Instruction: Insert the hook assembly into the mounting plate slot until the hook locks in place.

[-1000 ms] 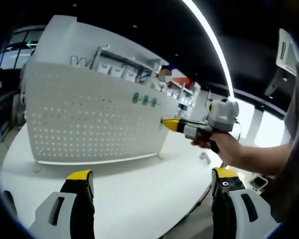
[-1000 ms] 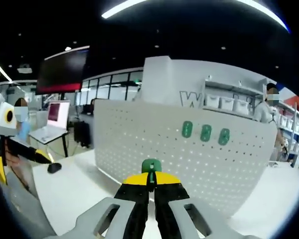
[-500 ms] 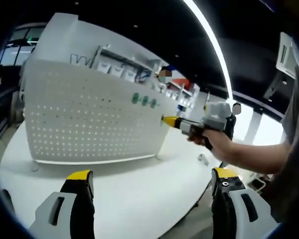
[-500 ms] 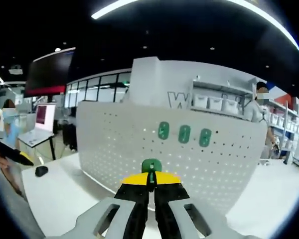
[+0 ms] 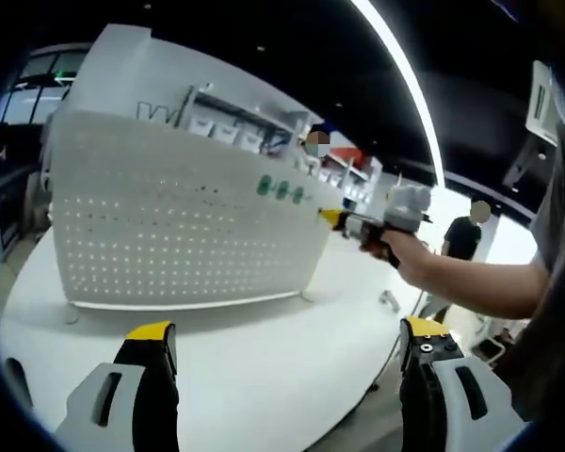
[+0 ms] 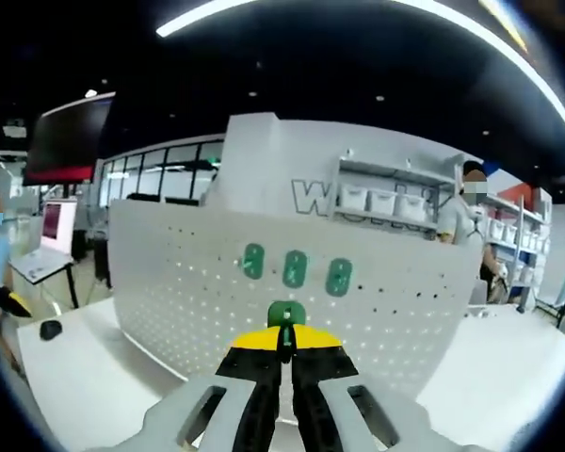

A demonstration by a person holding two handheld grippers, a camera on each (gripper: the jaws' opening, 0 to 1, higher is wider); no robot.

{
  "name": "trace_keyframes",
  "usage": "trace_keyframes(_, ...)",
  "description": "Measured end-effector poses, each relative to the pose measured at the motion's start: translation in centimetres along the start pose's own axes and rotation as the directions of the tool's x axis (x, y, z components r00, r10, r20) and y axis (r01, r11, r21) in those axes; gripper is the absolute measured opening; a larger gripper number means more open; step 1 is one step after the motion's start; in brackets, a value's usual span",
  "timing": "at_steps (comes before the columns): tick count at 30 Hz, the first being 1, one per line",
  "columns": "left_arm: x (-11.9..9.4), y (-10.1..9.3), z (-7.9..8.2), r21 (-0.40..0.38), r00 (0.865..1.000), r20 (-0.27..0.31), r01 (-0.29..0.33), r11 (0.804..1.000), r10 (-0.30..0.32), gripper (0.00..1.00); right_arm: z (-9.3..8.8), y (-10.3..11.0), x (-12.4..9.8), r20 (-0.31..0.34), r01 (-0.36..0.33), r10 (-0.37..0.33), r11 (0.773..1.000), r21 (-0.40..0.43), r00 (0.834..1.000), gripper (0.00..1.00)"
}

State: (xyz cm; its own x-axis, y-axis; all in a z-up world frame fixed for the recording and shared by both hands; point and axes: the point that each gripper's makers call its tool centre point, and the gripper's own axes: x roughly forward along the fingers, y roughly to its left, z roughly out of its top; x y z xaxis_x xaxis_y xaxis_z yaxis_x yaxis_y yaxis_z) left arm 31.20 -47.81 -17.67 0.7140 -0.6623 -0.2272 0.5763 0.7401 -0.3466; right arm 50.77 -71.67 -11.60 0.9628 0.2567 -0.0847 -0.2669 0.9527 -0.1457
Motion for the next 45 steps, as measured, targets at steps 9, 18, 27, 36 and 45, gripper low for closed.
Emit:
trace_keyframes(9, -0.2, 0.9, 0.1, -0.007, 1.0, -0.002, -0.018, 1.0, 0.018, 1.0, 0.2, -3.7, 1.0, 0.011, 0.075, -0.075, 0.997, 0.017, 0.997, 0.0)
trace_keyframes(18, -0.3, 1.5, -0.2, -0.009, 0.999, -0.009, -0.036, 0.999, 0.036, 1.0, 1.8, -6.2, 2.5, 0.039, 0.111, -0.111, 0.994, 0.001, 0.993, 0.0)
trace_keyframes(27, -0.2, 1.6, -0.3, -0.014, 0.999, -0.009, -0.04, 0.999, 0.04, 1.0, 3.0, -7.1, 3.4, 0.066, 0.123, -0.123, 0.992, 0.01, 0.99, 0.0)
trace_keyframes(36, -0.3, 2.1, 0.1, -0.004, 0.999, -0.017, -0.05, 0.999, 0.05, 1.0, 2.6, -9.0, 5.1, 0.065, 0.137, -0.138, 0.99, 0.012, 0.988, 0.0)
trace_keyframes(45, -0.3, 2.7, 0.3, -0.014, 0.998, -0.006, -0.069, 0.997, 0.069, 1.0, 2.2, -10.2, 6.1, 0.07, 0.161, -0.165, 0.986, 0.048, 0.984, 0.01)
